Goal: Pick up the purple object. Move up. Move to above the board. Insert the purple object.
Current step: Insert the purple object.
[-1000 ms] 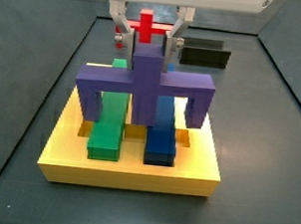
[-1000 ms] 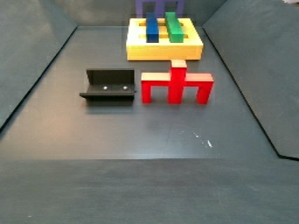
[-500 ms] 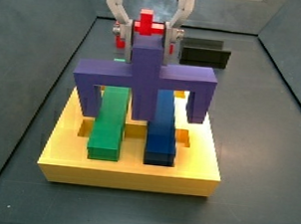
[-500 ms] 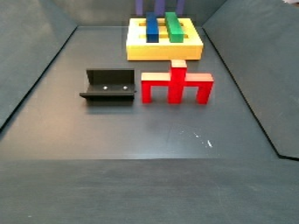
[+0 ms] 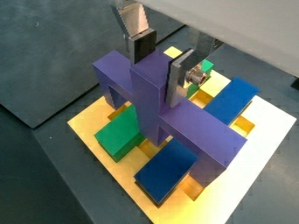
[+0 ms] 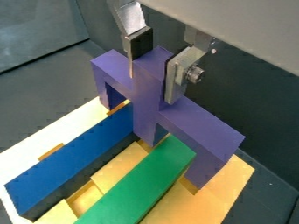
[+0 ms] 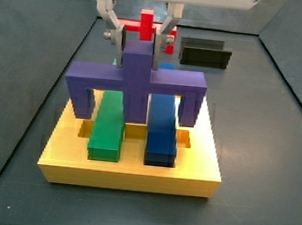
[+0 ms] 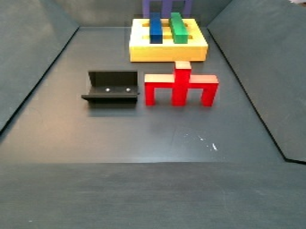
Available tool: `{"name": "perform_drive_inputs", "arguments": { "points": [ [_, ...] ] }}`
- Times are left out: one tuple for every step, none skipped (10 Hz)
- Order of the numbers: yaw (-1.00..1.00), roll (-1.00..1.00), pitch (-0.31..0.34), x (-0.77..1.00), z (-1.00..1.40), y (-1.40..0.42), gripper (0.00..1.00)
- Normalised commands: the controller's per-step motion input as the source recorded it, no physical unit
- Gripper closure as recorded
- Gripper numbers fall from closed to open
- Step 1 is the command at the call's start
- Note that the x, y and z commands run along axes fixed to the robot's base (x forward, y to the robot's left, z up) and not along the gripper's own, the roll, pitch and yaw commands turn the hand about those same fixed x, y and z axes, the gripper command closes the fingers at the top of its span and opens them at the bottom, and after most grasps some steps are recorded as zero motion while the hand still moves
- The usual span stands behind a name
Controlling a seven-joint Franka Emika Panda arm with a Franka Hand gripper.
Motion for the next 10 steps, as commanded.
{"name": "perform_drive_inputs", "arguments": {
  "points": [
    [0.00,0.05,-0.004,-0.07,-0.13,-0.05,1.00],
    [0.00,0.03,0.000,0.00,-0.06,-0.05,1.00],
    [0.00,0.02,0.000,0.00,-0.07,-0.07,1.00],
    [0.00,0.05,0.034,0.27,-0.08,-0.06,1.00],
    [0.00,0.05,0.043,0.19,-0.11,0.00,1.00],
    [-0.02,0.05,0.030,0.03,-0.14,0.00,1.00],
    [-0.02,0.05,0.026,0.01,-0.11,0.00,1.00],
    [-0.02,0.06,0.009,0.00,-0.15,0.00,1.00],
    [-0.03,0.09,0.004,-0.04,-0.17,0.00,1.00],
    [-0.03,0.17,0.021,0.00,-0.25,-0.07,1.00]
  ]
}}
